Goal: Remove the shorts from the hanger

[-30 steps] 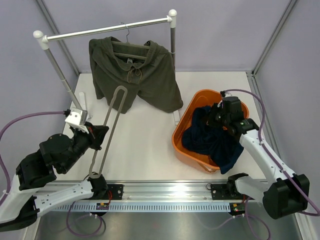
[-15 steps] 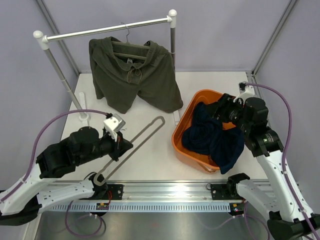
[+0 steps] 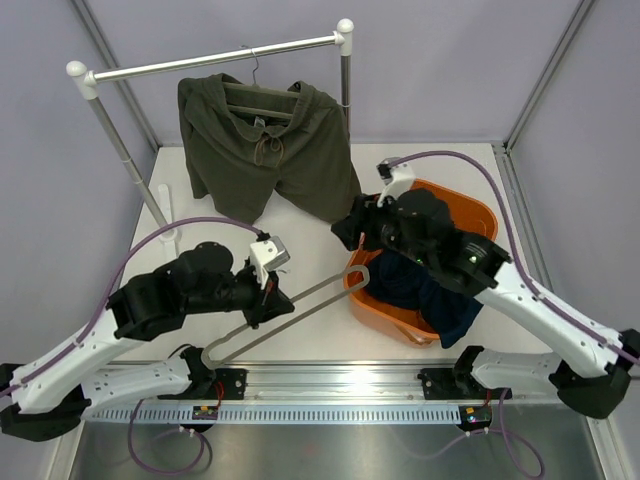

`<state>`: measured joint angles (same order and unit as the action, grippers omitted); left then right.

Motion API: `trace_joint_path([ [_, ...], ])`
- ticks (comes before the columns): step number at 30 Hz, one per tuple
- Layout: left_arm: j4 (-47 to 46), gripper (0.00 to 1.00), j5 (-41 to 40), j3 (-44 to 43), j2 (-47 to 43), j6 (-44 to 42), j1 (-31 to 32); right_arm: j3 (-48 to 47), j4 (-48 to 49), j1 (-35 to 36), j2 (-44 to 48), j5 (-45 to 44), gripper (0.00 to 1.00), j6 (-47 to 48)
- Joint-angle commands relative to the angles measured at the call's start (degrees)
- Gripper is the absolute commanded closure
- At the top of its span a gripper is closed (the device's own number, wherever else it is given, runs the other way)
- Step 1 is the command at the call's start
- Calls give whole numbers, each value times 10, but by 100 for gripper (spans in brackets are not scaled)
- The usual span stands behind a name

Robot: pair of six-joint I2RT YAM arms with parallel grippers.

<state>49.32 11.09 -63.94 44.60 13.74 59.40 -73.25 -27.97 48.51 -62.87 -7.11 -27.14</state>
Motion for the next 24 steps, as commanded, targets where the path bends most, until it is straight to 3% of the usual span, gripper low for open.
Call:
trace_joint_path([
  [1,-42,100,30,-14,7,-12,2,-31,20,61,-44,-103,37,6],
  [9,-35,100,-15,-58,1,-7,2,-20,16,156,-112,-210,38,-20],
  [24,-45,100,-67,-109,-62,7,2,11,11,185,-129,-253,39,-45],
])
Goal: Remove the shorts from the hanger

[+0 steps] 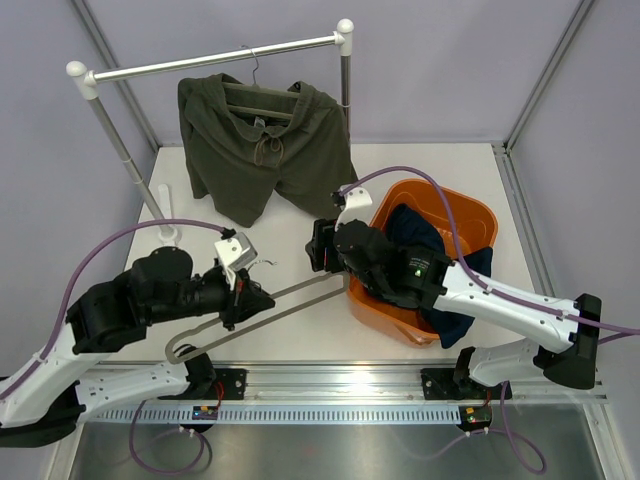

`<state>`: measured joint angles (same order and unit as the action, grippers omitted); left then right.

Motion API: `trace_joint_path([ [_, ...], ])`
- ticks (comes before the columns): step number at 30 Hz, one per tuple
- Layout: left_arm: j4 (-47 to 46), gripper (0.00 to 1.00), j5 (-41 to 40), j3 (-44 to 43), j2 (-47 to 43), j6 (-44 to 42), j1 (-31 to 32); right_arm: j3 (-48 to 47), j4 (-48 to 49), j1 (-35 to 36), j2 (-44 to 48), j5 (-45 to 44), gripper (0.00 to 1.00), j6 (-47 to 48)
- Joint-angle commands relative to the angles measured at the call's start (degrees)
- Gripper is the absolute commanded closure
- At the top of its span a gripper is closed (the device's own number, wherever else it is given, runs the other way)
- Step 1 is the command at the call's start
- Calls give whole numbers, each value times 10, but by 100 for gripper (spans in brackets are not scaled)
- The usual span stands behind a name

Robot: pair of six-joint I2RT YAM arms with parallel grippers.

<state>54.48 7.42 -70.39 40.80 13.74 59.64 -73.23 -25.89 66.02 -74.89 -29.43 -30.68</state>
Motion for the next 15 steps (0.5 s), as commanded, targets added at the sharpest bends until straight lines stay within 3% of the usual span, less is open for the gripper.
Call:
trace_joint_path([
  [1,-96,100,-36,-45,-31,9,0,12,-8,10,-9,-28,39,-10],
  [7,-75,100,-84,-50,-37,15,0,-19,-37,10,-10,-59,38,12],
  [15,51,100,-342,-75,-26,73,0,-95,-110,10,63,-191,36,57],
])
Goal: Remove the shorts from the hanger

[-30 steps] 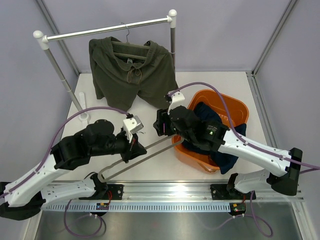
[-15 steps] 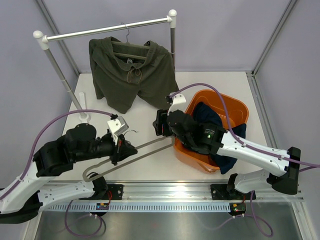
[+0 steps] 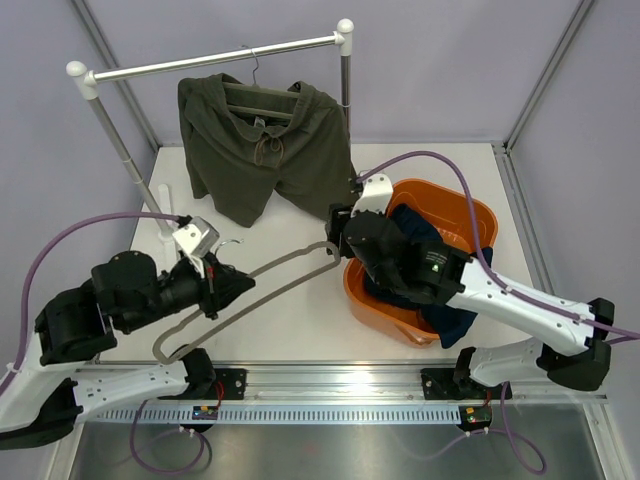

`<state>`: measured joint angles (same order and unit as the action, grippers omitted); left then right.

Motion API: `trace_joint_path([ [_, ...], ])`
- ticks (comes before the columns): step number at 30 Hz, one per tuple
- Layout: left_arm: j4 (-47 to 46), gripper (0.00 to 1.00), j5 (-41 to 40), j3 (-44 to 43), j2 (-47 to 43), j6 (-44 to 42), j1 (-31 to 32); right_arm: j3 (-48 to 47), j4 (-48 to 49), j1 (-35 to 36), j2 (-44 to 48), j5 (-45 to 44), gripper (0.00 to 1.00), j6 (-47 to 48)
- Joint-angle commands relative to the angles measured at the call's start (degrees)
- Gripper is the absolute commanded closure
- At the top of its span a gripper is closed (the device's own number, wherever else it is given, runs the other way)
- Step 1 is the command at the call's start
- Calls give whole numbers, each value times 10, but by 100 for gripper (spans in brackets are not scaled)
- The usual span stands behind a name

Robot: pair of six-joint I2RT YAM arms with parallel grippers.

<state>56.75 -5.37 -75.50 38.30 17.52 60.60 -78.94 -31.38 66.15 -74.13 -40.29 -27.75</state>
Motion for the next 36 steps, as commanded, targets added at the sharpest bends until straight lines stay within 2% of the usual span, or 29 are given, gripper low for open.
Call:
trace_joint_path([
  [1,41,100,-257,-27,1,44,-10,-40,-64,9,64,-90,36,35],
  [6,115,100,-385,-50,26,91,-10,-52,-89,9,111,-118,34,50],
  [13,123,100,-438,-62,45,105,-10,-56,-102,8,151,-139,34,65],
  [18,124,100,-492,-85,92,101,-14,-54,-103,6,160,-137,34,74],
  [20,106,100,-488,-99,118,88,-29,-55,-102,5,159,-131,33,80],
  [23,46,100,-439,-106,137,20,-96,-61,-105,-8,152,-114,33,89],
  [24,29,100,-378,-107,142,4,-155,-61,-103,-15,152,-103,33,94],
  [27,-7,100,-291,-126,182,-30,-260,-54,-84,-54,160,-36,34,103],
  [30,-21,100,-272,-159,234,-46,-310,-54,-83,-95,159,15,34,107],
  [36,-23,100,-285,-254,318,-61,-358,-53,-76,-131,152,52,34,125],
])
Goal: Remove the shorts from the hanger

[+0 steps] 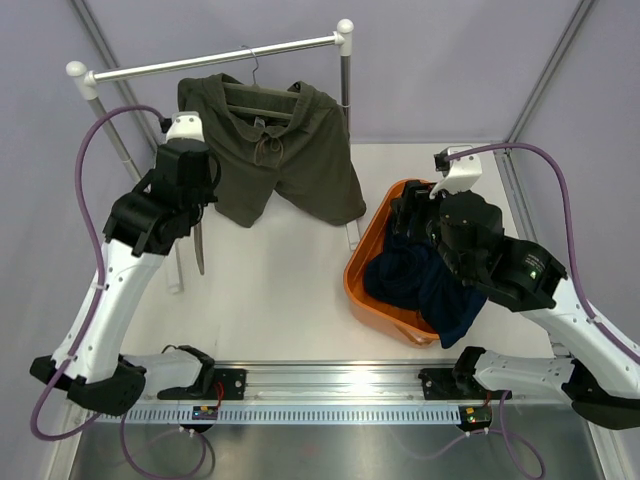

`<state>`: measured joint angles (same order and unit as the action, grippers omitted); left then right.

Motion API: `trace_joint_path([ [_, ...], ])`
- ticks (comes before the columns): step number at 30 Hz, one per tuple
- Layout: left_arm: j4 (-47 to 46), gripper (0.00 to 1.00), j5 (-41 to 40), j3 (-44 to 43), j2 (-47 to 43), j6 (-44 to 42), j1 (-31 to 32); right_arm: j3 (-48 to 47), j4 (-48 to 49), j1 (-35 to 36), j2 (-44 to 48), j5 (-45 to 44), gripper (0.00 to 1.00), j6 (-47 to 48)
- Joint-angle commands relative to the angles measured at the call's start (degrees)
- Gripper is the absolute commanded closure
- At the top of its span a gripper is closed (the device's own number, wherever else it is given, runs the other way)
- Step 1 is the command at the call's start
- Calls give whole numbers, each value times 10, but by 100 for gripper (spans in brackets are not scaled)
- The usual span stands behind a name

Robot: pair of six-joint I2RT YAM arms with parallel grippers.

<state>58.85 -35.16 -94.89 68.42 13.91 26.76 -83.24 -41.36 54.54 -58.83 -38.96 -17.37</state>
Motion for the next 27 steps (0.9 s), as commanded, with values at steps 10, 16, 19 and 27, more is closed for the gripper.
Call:
trace_joint_path([
  [10,-35,100,39,-161,111,-49,-102,-25,32,-44,-18,73,34,45],
  [16,-44,100,46,-188,141,-58,-135,-36,32,-55,-33,91,34,52],
  [19,-47,100,55,-220,166,-63,-146,-43,33,-62,-39,98,35,56],
  [27,-40,100,70,-340,235,-69,-158,-49,31,-70,-47,108,35,61],
])
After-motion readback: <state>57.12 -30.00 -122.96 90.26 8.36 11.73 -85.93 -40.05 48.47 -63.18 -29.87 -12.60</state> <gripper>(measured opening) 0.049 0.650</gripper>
